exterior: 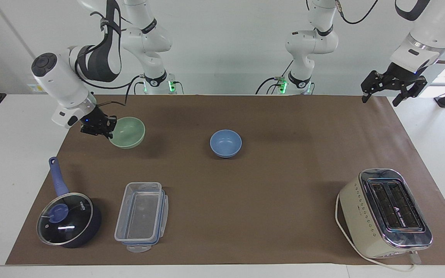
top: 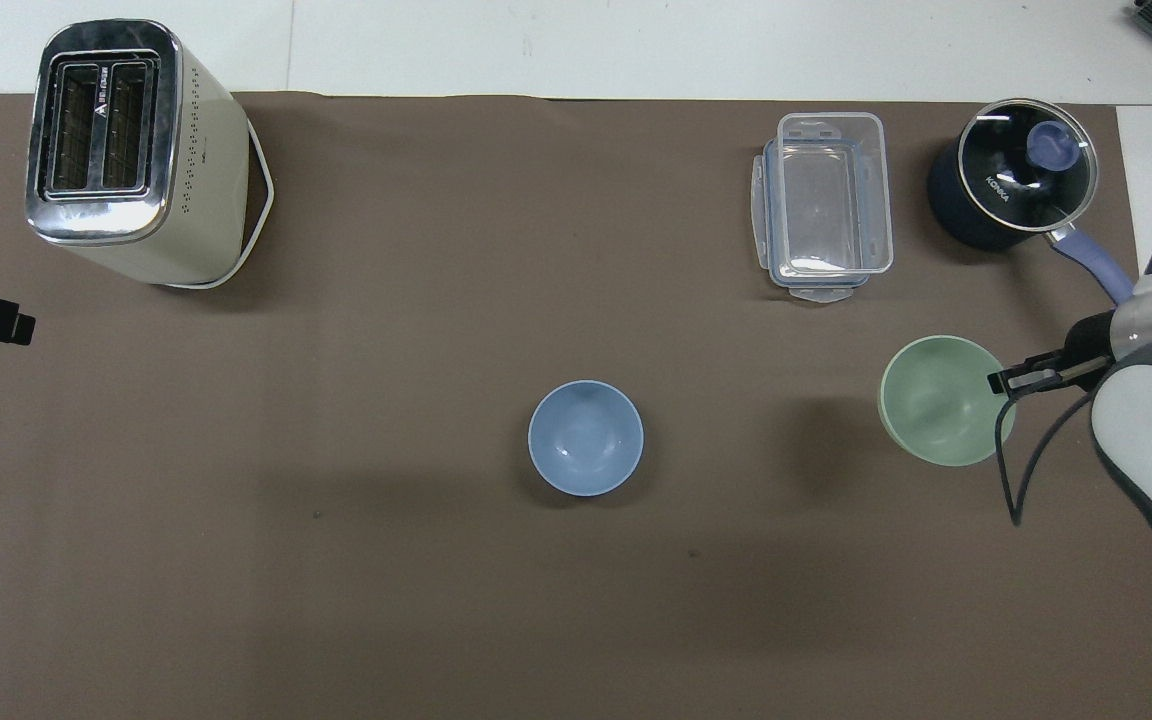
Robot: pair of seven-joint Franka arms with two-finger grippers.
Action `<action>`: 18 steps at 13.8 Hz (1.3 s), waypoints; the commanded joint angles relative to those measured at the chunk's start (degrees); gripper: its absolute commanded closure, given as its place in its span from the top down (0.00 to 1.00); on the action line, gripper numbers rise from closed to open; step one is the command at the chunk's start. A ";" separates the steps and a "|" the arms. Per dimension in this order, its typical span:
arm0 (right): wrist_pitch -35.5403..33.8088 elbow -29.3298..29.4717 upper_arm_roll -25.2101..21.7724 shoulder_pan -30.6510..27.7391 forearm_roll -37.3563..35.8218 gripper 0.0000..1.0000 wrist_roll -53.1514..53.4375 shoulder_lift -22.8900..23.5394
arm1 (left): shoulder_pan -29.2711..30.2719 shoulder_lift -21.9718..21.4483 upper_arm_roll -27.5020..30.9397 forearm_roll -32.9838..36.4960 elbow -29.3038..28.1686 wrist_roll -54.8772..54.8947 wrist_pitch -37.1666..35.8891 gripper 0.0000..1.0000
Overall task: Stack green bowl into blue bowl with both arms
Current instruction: 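Carry the green bowl with the right gripper over the blue bowl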
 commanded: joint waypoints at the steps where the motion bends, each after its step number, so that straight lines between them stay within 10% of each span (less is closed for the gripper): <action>1: -0.18 2.80 1.94 2.75 1.91 0.00 6.64 1.11 | 0.67 -0.63 -0.41 0.87 -0.02 0.14 -0.96 1.00; 11: 10.01 2.62 2.38 27.18 1.99 0.00 37.42 4.97 | 0.67 -0.63 -0.41 0.87 -0.02 0.14 -0.96 1.00; 18: 14.41 0.96 2.38 32.03 4.02 0.00 41.40 7.09 | 0.67 -0.63 -0.41 0.87 -0.02 0.14 -0.96 1.00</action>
